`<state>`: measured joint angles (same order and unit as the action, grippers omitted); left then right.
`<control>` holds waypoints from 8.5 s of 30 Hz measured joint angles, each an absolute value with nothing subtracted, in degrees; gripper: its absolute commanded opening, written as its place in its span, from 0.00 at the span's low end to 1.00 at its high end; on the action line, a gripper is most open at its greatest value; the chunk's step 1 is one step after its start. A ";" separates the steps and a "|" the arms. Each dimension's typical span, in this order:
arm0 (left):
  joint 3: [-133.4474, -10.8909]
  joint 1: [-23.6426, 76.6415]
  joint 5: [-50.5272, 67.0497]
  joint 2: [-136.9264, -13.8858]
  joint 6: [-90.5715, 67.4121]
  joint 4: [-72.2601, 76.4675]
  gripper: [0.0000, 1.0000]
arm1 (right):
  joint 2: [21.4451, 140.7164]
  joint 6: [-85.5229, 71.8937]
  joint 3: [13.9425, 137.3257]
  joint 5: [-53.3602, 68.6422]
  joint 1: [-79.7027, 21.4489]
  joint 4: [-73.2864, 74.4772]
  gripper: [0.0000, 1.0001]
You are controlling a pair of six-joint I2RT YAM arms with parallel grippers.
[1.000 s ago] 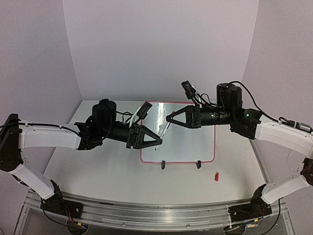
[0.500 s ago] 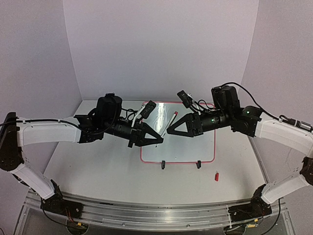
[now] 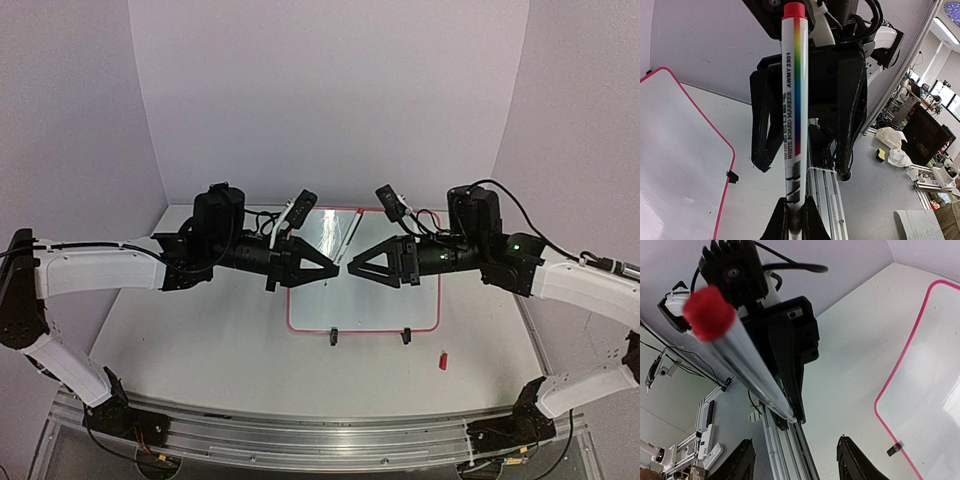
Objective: Write a sentence on the whiteboard
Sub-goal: Pass from the left arm to the right, then pass from the right arm to the left, then pass from the left arm to the right
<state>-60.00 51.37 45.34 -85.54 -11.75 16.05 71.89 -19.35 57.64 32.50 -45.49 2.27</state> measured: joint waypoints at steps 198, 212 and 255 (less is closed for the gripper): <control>-77.25 51.30 48.20 -96.69 12.74 -13.64 0.00 | 59.68 -16.16 61.96 12.60 -50.78 23.11 0.65; -84.86 53.51 49.13 -99.28 31.52 -30.10 0.00 | 65.26 -4.90 70.73 16.64 -50.78 38.64 0.64; -88.90 55.33 53.23 -104.40 30.89 -33.64 0.00 | 76.77 -1.10 73.84 25.20 -50.66 38.17 0.01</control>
